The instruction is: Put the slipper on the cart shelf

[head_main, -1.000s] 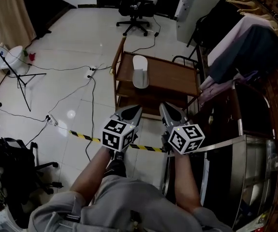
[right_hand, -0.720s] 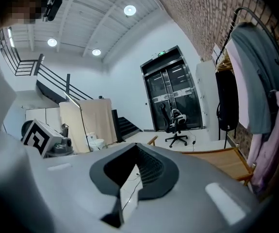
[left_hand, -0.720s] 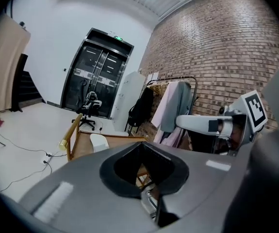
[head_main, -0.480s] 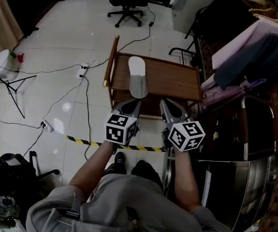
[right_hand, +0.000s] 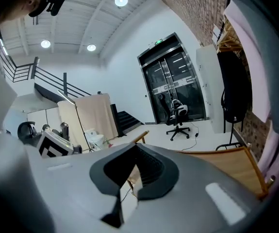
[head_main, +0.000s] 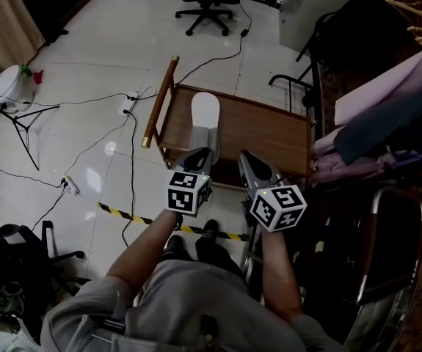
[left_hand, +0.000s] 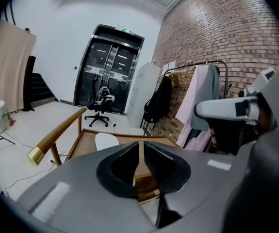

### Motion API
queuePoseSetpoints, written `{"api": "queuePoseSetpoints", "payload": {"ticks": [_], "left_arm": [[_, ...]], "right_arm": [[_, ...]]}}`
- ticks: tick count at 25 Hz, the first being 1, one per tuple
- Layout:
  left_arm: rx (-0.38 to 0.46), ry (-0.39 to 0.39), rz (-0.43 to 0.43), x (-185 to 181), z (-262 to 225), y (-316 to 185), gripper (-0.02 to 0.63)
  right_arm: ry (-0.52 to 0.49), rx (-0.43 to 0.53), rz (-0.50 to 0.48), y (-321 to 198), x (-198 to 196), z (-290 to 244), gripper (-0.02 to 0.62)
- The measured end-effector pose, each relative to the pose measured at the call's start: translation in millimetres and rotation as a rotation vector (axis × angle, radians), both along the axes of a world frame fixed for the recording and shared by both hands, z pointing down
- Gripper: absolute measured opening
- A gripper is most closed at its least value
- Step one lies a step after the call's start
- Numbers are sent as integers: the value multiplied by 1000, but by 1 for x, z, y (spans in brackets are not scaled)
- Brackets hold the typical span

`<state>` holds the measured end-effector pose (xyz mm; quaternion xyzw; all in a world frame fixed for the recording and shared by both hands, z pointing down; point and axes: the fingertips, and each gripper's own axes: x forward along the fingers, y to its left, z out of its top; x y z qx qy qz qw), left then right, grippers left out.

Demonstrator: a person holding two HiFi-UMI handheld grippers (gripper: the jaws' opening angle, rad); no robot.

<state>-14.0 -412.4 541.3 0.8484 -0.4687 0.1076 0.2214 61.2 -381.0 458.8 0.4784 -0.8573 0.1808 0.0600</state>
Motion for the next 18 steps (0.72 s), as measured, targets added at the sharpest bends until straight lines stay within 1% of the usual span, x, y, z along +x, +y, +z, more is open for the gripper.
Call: {"api": "queuePoseSetpoints", "payload": {"ticks": [2, 5, 7, 10, 14, 18], "left_arm": [[-25, -13, -39, 6, 19, -20, 64], [-68, -20, -96, 10, 47, -47, 139], [-103, -33, -116, 14, 65, -62, 176], [-128, -86, -148, 14, 90, -81, 199], [-157, -164, -207, 9, 120, -100, 199], [-209, -226, -230, 9, 150, -113, 199]], "right_arm": [[-7, -16, -12, -12, 7, 7, -2], [-12, -36, -34, -23, 16, 15, -2], [-14, -48, -38, -28, 23, 19, -2], [-19, -59, -26, -35, 36, 25, -2], [-3, -79, -30, -40, 50, 35, -2], [-2, -94, -9, -44, 66, 45, -2]]}}
